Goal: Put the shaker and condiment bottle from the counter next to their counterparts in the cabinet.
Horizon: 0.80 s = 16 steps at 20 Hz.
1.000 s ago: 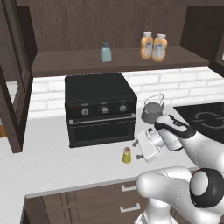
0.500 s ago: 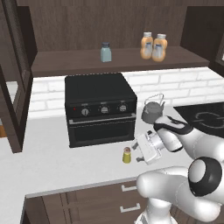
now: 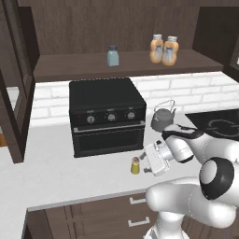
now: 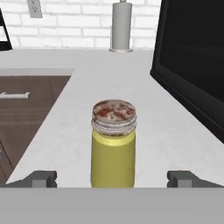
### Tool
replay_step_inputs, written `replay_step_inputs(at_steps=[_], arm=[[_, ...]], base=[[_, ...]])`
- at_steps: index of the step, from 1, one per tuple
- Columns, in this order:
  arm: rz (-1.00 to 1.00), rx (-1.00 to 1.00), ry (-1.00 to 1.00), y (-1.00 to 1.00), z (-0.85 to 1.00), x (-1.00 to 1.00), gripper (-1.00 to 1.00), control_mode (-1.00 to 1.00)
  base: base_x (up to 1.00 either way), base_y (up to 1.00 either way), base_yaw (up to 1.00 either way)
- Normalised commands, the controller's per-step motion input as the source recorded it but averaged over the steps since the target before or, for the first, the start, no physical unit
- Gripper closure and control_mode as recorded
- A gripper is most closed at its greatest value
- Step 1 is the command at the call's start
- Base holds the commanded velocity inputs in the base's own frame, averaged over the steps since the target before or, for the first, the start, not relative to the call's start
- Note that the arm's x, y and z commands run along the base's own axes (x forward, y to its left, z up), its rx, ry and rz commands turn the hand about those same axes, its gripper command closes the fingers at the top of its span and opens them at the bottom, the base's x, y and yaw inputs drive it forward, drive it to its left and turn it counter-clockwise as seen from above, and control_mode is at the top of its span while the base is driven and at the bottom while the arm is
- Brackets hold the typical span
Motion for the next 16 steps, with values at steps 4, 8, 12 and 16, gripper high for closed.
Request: replay_step_inputs(at_steps=[4, 8, 12, 16], arm=[[-0.08, 0.00, -0.06, 0.42, -0.38, -0.18, -1.00, -1.00], [-0.05, 0.00, -0.05, 0.44, -0.43, -0.25, -1.00, -1.00], [-0.04, 0.00, -0.06, 0.54, -0.47, -0.14, -1.00, -1.00], [-0.04, 0.00, -0.03, 0.53, -0.42, -0.04, 1.00, -1.00]], base=[[0.00, 0.00, 0.00], [0.00, 0.00, 0.00], [0.00, 0.00, 0.00], [0.00, 0.00, 0.00]])
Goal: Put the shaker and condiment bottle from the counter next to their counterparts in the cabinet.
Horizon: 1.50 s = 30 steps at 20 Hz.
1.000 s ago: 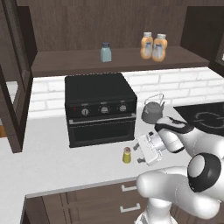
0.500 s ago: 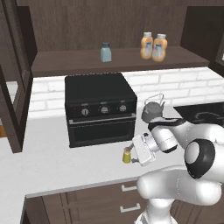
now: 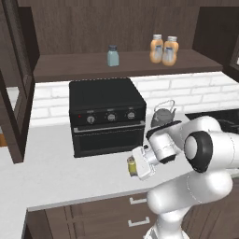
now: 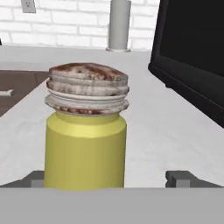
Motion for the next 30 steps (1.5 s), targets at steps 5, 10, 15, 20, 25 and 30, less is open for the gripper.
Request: replay_step_inputs(at_steps=[5, 10, 15, 20, 25, 30], arm=[[-0.14, 0.12, 0.06, -0.09, 0.12, -0.32, 1.00, -1.00], [-0.27, 0.29, 0.15, -0.43, 0.99, -0.97, 1.00, -1.00], [-0.31, 0.26, 0.14, -0.03, 1.00, -1.00, 1.00, -1.00], [-0.41, 0.16, 0.13, 0.40, 1.00, -0.84, 1.00, -1.00], [-0.35, 0.03, 0.00, 0.65, 0.97, -0.49, 1.00, -1.00], [-0.37, -0.06, 0.00, 0.50, 0.78, -0.37, 1.00, -1.00]], base=[[0.00, 0.00, 0.00], [0.00, 0.00, 0.00], [0.00, 0.00, 0.00], [0.00, 0.00, 0.00], [0.00, 0.00, 0.00], [0.00, 0.00, 0.00]])
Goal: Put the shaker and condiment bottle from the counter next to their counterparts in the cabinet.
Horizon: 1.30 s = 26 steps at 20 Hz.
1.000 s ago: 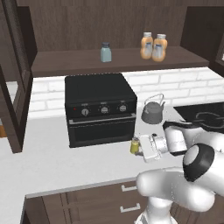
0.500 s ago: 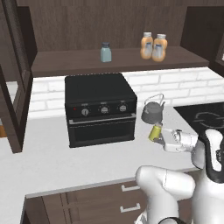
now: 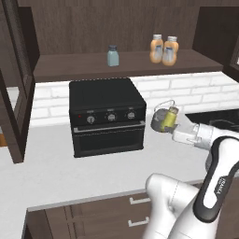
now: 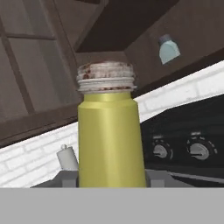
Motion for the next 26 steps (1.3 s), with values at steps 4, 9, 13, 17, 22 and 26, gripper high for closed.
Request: replay_step_inputs(at_steps=[4, 9, 13, 17, 22, 26], arm=[[-0.38, -0.15, 0.14, 0.32, 0.83, -0.08, 1.00, -1.00], [-0.36, -0.14, 0.08, 0.36, 0.80, -0.02, 1.00, -1.00], [-0.46, -0.14, 0.00, 0.66, 0.28, 0.02, 1.00, -1.00], [-0.49, -0.15, 0.00, 0.56, 0.08, 0.47, 1.00, -1.00], [-0.48, -0.04, 0.01, 0.13, 0.57, 0.54, 1.00, -1.00], [-0.43, -0.06, 0.18, 0.00, 0.56, 0.46, 1.00, -1.00]], base=[[0.00, 0.00, 0.00], [0.00, 0.00, 0.00], [0.00, 0.00, 0.00], [0.00, 0.00, 0.00], [0.00, 0.00, 0.00], [0.00, 0.00, 0.00]])
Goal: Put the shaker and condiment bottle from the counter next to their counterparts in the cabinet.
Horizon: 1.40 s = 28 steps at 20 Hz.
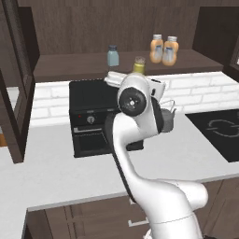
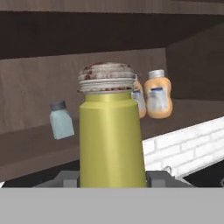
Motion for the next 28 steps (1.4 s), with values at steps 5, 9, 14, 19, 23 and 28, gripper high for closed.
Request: replay_step_inputs(at_steps=[5, 9, 14, 19, 23, 28], arm=[[-0.12, -0.05, 0.11, 0.00, 0.14, 0.14, 1.00, -1.00], [0.14, 0.04, 0.00, 0.00, 0.01, 0.58, 1.00, -1.00], [0.22, 0.02, 0.00, 0.17, 0.00, 0.68, 1.00, -1.00], [0.01, 0.00, 0.00, 0.12, -0.06, 0.12, 1.00, -1.00], [-0.22, 0.00, 0.00, 0.38, -0.38, 0.23, 1.00, -1.00], [-0.13, 0.00, 0.00, 0.42, -0.02, 0.41, 1.00, -1.00]], base=[[0.00, 0.00, 0.00], [0.00, 0.00, 0.00], [0.00, 0.00, 0.00], [0.00, 0.00, 0.00], [0.00, 0.00, 0.00], [0.00, 0.00, 0.00]])
